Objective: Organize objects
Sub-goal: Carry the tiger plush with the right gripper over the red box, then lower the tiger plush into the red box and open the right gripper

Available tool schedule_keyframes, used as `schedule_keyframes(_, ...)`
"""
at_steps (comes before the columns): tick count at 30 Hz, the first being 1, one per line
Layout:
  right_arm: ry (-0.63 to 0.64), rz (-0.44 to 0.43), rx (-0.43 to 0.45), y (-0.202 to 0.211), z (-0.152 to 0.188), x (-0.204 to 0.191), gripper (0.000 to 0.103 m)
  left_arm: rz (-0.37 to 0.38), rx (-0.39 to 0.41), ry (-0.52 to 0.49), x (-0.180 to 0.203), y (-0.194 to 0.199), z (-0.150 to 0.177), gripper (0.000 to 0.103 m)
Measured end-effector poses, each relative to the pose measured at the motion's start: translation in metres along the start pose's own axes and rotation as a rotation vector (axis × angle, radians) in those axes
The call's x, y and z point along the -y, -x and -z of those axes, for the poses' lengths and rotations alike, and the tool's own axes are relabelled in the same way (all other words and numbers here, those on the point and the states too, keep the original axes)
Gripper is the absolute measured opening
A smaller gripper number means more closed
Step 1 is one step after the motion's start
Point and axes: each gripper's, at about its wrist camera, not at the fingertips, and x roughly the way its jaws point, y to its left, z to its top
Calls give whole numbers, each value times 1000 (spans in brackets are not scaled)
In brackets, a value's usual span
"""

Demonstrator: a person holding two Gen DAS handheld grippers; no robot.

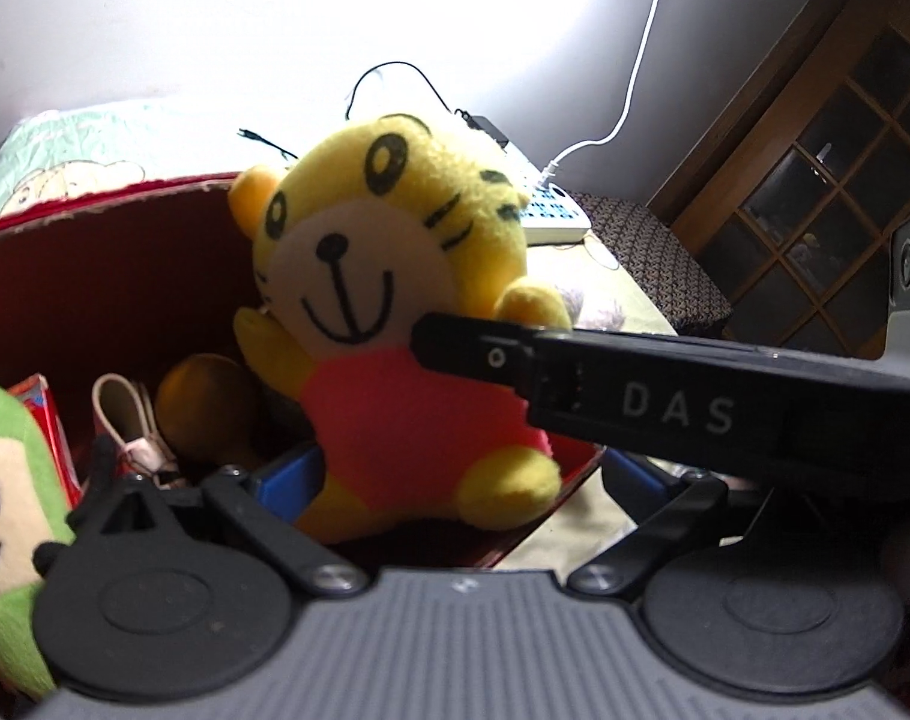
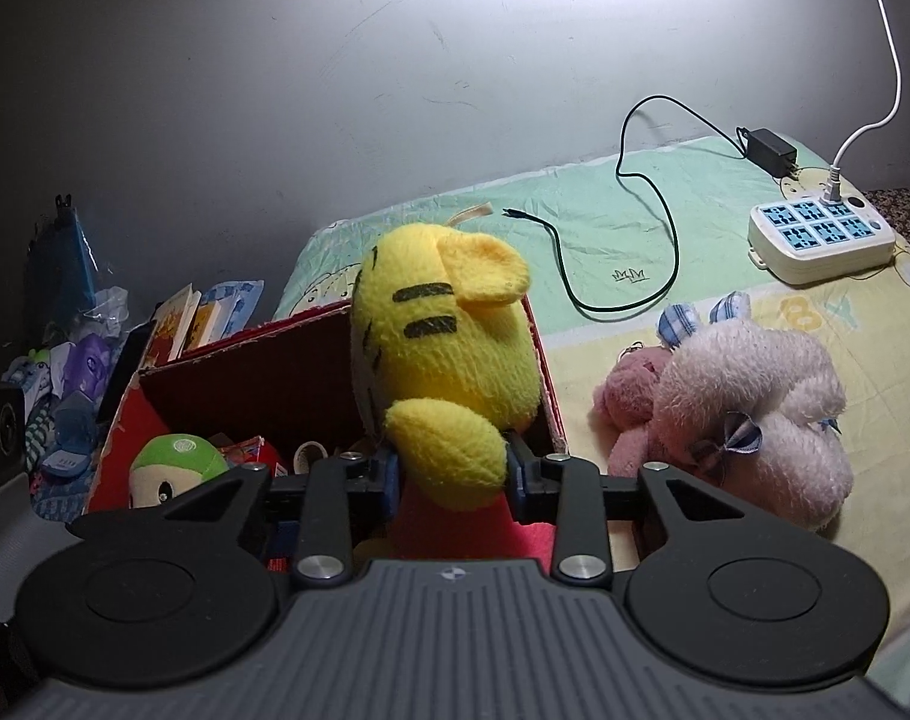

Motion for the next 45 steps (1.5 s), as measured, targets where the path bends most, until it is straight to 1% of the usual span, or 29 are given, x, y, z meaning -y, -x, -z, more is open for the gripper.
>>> schedule_keyframes(3,-11,5,-16,-13,-2,2,35,3,-12,15,-2,-4,-1,98)
schedule_keyframes(6,3,9,-33,-20,-4,2,36,-25,-26,15,-1,-8,-2,98)
schedule_keyframes(8,4,3,-32,-18,-4,3,37,-44,-40,18,-1,-11,-1,98)
schedule_keyframes(11,7,-34,0,-6,-3,4,42,-51,-65,46,-5,-16,-2,98)
schedule_keyframes(14,3,-51,47,6,-5,6,42,-43,-59,50,-4,-13,-2,98)
schedule_keyframes(15,3,-59,70,10,-6,6,44,-47,-57,43,-2,-12,-1,99)
schedule_keyframes(17,16,-70,127,17,-8,5,45,-59,-55,34,0,-12,-1,99)
schedule_keyframes(19,30,-85,206,25,-12,2,45,-63,-58,40,1,-13,0,100)
schedule_keyframes(21,69,-98,270,26,-20,-4,45,-65,-63,49,1,-16,-2,100)
schedule_keyframes(23,117,-91,293,18,-29,-10,44,-69,-63,51,2,-17,-2,100)
schedule_keyframes(24,130,-94,286,13,-33,-11,42,-72,-62,48,4,-17,-2,100)
schedule_keyframes(26,120,-130,236,-2,-41,-7,39,-85,-60,47,4,-17,-2,99)
schedule_keyframes(27,108,-135,209,-8,-44,-6,39,-103,-57,60,2,-17,-2,99)
schedule_keyframes(31,125,-92,116,-26,-46,-1,38,-68,-85,127,-13,-20,-2,100)
schedule_keyframes(33,129,-75,79,-32,-43,1,38,-76,-86,117,-10,-21,-1,99)
schedule_keyframes(36,122,-69,56,-38,-40,7,38,-88,-91,104,-6,-25,-1,99)
schedule_keyframes(38,143,-59,53,-40,-38,6,38,-75,-91,109,-6,-25,-1,101)
schedule_keyframes(41,159,-52,98,-31,-36,4,38,-82,-87,93,0,-26,-2,102)
schedule_keyframes(43,141,-59,120,-24,-36,8,38,-77,-91,89,1,-27,-4,103)
schedule_keyframes(45,98,-65,132,-19,-37,15,41,-74,-93,81,4,-26,-4,103)
